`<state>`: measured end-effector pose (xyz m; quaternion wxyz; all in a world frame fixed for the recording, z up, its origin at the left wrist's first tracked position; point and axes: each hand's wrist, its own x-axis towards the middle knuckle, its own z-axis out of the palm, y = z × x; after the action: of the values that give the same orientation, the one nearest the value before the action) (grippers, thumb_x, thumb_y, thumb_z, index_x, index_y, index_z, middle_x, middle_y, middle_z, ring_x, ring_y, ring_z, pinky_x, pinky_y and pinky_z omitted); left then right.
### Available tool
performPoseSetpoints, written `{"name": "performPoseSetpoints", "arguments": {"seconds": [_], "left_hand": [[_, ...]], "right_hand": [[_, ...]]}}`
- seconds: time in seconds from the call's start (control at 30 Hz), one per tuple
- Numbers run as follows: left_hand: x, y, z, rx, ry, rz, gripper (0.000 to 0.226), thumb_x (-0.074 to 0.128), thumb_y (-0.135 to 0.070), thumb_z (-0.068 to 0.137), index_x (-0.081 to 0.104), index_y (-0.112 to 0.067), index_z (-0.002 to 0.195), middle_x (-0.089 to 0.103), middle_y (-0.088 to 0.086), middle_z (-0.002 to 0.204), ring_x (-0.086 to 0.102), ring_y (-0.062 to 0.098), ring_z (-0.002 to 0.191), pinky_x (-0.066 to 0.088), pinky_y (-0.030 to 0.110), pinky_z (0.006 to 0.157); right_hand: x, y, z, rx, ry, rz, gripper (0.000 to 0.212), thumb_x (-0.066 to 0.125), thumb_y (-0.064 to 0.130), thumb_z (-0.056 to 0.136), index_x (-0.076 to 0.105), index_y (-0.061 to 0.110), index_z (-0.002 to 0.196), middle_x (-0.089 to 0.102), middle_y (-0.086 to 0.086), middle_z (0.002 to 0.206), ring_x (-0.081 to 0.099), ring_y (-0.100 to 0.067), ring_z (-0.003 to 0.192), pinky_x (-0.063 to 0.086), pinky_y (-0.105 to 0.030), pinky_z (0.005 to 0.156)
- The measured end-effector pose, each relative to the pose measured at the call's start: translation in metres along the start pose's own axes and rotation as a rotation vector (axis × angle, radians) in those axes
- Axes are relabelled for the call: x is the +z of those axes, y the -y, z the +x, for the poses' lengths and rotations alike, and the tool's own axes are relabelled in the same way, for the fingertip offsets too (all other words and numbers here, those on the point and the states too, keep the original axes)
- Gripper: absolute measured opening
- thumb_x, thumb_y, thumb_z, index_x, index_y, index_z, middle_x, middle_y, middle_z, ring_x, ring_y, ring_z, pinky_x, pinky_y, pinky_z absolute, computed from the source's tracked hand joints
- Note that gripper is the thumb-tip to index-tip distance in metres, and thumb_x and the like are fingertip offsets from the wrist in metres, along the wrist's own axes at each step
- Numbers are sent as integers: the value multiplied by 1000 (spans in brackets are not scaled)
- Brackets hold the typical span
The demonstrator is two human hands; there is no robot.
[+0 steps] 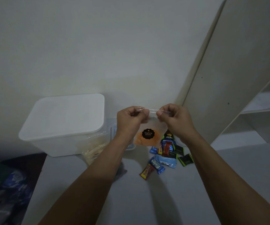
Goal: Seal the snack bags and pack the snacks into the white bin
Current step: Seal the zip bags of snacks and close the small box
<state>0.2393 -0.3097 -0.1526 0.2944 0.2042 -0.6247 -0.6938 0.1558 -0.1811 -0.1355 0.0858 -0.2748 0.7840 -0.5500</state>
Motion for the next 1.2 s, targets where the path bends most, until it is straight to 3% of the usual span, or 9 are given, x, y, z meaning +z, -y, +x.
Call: {"name": "performPoseSetpoints", "arguments": {"seconds": [0.1, 0.2, 0.5, 0.63, 0.83, 1.0, 1.1, 1.2], "left_hand": [[1, 0, -2, -13, -20, -40, 2, 70, 1, 81, 70, -1, 79, 69, 14, 69, 69, 21, 62, 59, 32, 64], [7, 0, -5, -1, -20, 1, 13, 72, 1, 79, 70, -9, 71, 69, 6, 63, 68, 18, 58, 59, 30, 64], [7, 3, -7, -32, 16, -8, 20, 73, -1, 78, 73, -16, 66, 71, 2, 61, 70, 24, 64, 60, 37, 70], [9, 3, -8, 26, 6, 65, 24, 74, -2, 77, 72, -22, 63, 71, -2, 62, 69, 19, 66, 59, 35, 72], [15, 4, -12, 59, 96, 103, 12, 70, -4, 81, 73, -13, 73, 70, 5, 67, 67, 17, 64, 60, 33, 70], [11, 6, -10, 91, 24, 140, 9, 70, -3, 81, 72, -7, 74, 68, 10, 68, 65, 19, 62, 60, 33, 67], [6, 10, -5, 31, 9, 59, 14, 68, 0, 83, 69, -8, 71, 65, 9, 68, 64, 19, 64, 61, 39, 70], [4, 12, -3, -13, 128, 61, 5, 71, -1, 80, 69, -6, 79, 67, 11, 73, 64, 21, 67, 60, 37, 70]], "right_hand": [[-4, 1, -3, -22, 26, -20, 8, 67, 19, 87, 68, 11, 83, 67, -1, 74, 59, -9, 64, 49, -20, 57], [-4, 3, -4, -60, 45, -67, 9, 68, 18, 86, 70, 9, 86, 71, -5, 79, 65, -15, 71, 53, -24, 61], [-9, -4, -6, -41, -8, -184, 10, 65, 13, 88, 66, 11, 78, 62, -2, 70, 55, -15, 65, 46, -29, 62], [-11, -1, -9, -73, 34, -226, 8, 66, 17, 87, 68, 12, 81, 65, 3, 75, 59, -12, 72, 46, -24, 64], [-9, -3, -9, -127, 2, -323, 7, 68, 13, 85, 69, 10, 78, 69, -7, 75, 63, -26, 76, 51, -39, 70], [-12, -4, -11, -35, 20, -220, 5, 73, 19, 82, 73, 14, 84, 70, 3, 76, 65, -13, 72, 54, -31, 68], [-17, -8, -8, 8, 24, -226, 2, 73, 16, 83, 73, 14, 83, 71, -4, 78, 63, -18, 71, 55, -39, 71], [-19, -9, -9, 15, 25, -253, 4, 72, 13, 82, 71, 14, 79, 71, -10, 77, 66, -28, 74, 55, -43, 73]]}}
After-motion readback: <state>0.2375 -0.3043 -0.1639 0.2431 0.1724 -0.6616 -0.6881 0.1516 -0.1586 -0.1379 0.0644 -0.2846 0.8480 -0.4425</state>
